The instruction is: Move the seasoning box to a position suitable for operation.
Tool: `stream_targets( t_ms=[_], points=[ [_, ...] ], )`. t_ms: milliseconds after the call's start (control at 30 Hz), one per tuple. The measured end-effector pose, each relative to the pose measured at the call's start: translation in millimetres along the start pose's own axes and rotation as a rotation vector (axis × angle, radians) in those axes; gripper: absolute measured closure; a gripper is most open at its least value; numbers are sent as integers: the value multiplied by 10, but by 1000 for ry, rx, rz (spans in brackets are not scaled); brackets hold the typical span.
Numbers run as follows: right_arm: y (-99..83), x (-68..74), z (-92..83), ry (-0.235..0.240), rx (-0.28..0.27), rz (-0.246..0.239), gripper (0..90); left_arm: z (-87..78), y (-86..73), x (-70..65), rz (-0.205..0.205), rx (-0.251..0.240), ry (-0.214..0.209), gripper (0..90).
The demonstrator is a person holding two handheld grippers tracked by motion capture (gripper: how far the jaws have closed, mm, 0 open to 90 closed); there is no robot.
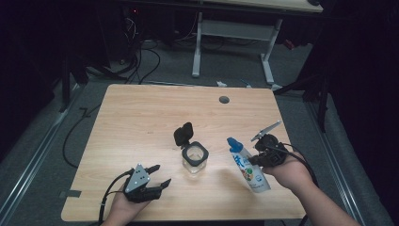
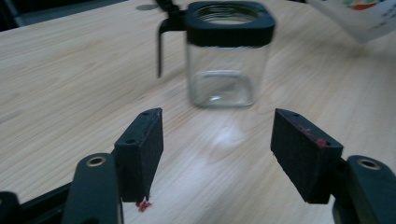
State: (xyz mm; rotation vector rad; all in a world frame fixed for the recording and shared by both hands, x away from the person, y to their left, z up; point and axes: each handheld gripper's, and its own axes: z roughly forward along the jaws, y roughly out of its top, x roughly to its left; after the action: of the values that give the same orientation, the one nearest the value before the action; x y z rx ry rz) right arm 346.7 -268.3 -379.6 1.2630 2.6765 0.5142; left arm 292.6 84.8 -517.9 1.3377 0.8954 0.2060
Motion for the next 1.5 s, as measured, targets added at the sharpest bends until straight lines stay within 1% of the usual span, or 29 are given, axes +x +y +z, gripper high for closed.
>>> stream_targets(
  t_ms=[67,100,133,200,233,300,367,533,567,600,633,667,733,767,867,1067,1133,1333,1433,1500],
  points=[
    [9,13,-8,3,-4,1,900,45,-24,-94,-21,6,-36,314],
    [14,27,-17,1,-1,7,900,67,-41,-140,-21,15,-53,304],
    [22,31,-22,3,-4,-1,900,87,-57,-179,-23,20,-68,294],
    [37,46,-38,8,-11,-6,900,148,-112,-292,-11,39,-105,278],
    [46,54,-45,6,-15,-10,900,166,-128,-321,-1,47,-116,268],
    [64,73,-58,11,-22,-13,900,227,-158,-402,-10,57,-142,254],
    [80,89,-66,16,-26,-16,900,287,-176,-458,-24,58,-155,239],
    [126,139,-76,24,-29,-22,900,448,-239,-568,-26,69,-173,196],
    [139,149,-78,25,-32,-34,900,480,-251,-586,-28,70,-176,186],
    [149,161,-81,29,-34,-32,900,502,-261,-600,-30,72,-179,177],
    [157,171,-85,28,-33,-31,900,530,-277,-615,-25,73,-181,168],
    [167,175,-83,31,-39,-41,900,558,-293,-630,-22,75,-184,161],
    [187,204,-88,37,-40,-33,900,616,-331,-669,-14,84,-187,152],
    [199,211,-88,34,-41,-46,900,634,-345,-680,-7,84,-190,149],
    [228,246,-86,36,-43,-56,900,706,-387,-728,-11,89,-201,149],
    [279,310,-81,45,-45,-66,900,781,-425,-786,-19,99,-214,149],
    [294,326,-73,48,-44,-70,900,786,-430,-796,-13,100,-220,149],
    [337,345,-57,40,-24,-74,900,804,-429,-811,-20,88,-218,149],
    [360,350,-46,40,-8,-76,900,834,-436,-819,-30,88,-212,147],
    [376,357,-37,39,0,-76,900,857,-441,-827,-27,89,-215,145]
  ],
)
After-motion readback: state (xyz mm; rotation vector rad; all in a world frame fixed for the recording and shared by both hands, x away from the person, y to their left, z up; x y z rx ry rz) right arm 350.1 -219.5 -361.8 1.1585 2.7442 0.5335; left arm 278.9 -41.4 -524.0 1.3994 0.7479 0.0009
